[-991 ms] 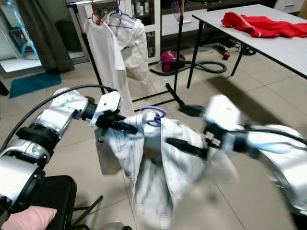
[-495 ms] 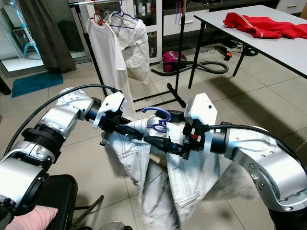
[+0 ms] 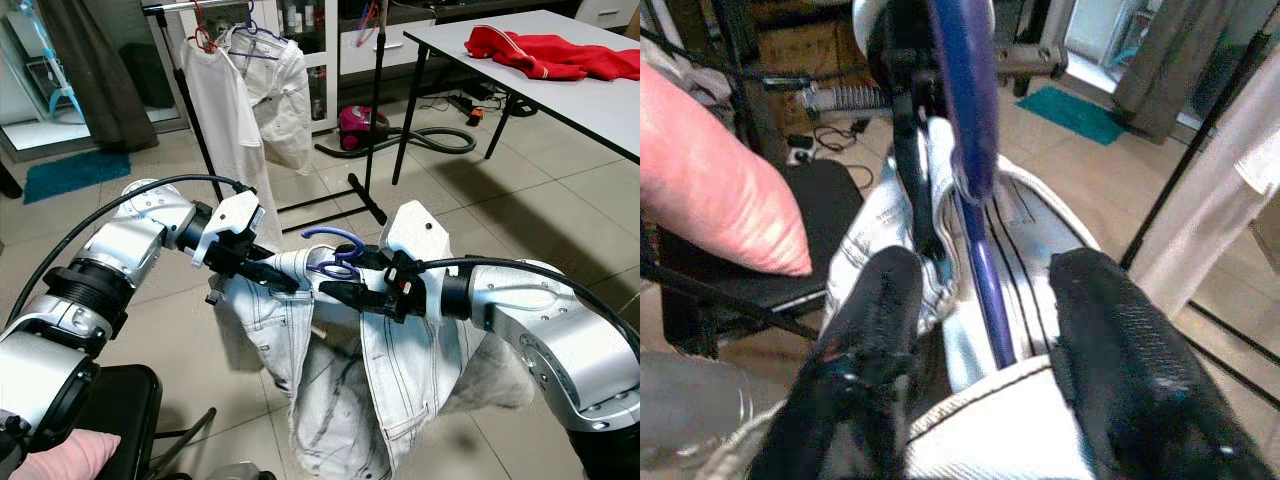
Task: Hang hanger
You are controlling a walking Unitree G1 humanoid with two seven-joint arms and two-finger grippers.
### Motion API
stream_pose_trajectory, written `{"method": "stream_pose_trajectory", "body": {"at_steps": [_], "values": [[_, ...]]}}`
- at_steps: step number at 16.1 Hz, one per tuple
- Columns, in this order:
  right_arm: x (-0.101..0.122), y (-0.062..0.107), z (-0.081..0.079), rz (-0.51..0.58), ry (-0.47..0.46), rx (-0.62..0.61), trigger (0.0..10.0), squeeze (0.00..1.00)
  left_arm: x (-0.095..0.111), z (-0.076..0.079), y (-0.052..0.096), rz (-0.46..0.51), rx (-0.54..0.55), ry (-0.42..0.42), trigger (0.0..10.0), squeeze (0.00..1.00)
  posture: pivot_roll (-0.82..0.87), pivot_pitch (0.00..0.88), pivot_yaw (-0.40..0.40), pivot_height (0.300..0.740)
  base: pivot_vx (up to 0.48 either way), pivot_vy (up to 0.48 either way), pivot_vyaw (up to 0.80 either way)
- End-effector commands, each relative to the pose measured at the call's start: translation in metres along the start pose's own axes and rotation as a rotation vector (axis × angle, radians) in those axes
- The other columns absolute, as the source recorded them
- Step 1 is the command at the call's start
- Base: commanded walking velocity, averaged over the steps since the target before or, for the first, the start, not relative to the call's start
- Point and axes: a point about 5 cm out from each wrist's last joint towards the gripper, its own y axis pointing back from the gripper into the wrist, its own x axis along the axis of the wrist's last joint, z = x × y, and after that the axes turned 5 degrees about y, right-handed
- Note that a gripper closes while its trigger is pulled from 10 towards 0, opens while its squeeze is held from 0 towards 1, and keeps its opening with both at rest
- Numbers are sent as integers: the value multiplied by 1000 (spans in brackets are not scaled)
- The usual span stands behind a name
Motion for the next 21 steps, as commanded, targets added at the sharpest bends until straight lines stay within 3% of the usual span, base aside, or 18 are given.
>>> {"method": "stream_pose_trajectory", "body": {"at_steps": [1, 14, 15, 16, 17, 18, 21], "values": [[-3, -1, 1, -42, -4, -10, 0, 0, 12, -1, 7, 51, 15, -44, 0, 0, -31, 0, 81, 740, 0, 0, 0], [6, -7, 1, -16, 22, -13, 0, 0, 15, -6, 10, 117, 79, -9, 0, 0, -32, 0, 70, 740, 0, 0, 0], [6, -7, 0, -14, 21, -13, 0, 0, 16, -9, 10, 129, 125, -14, 0, 0, -32, 0, 71, 740, 0, 0, 0], [6, -7, 0, -13, 20, -13, 0, 0, 17, -10, 9, 141, 130, -11, 8235, 0, -32, 0, 71, 740, 0, 0, 0], [5, -6, -1, -13, 16, -14, 0, 0, 19, -10, 10, 175, 104, 22, 10000, 1000, -32, 0, 73, 740, 0, 0, 0], [2, -6, -2, -16, 7, -15, 0, 0, 22, -9, 12, 207, 73, 47, 10000, 1000, -32, 0, 73, 740, 0, 0, 0], [-5, -4, -5, -53, -4, -12, 0, 0, 32, -10, 14, 282, 84, 19, 10000, 1000, -32, 0, 77, 740, 0, 0, 0]]}}
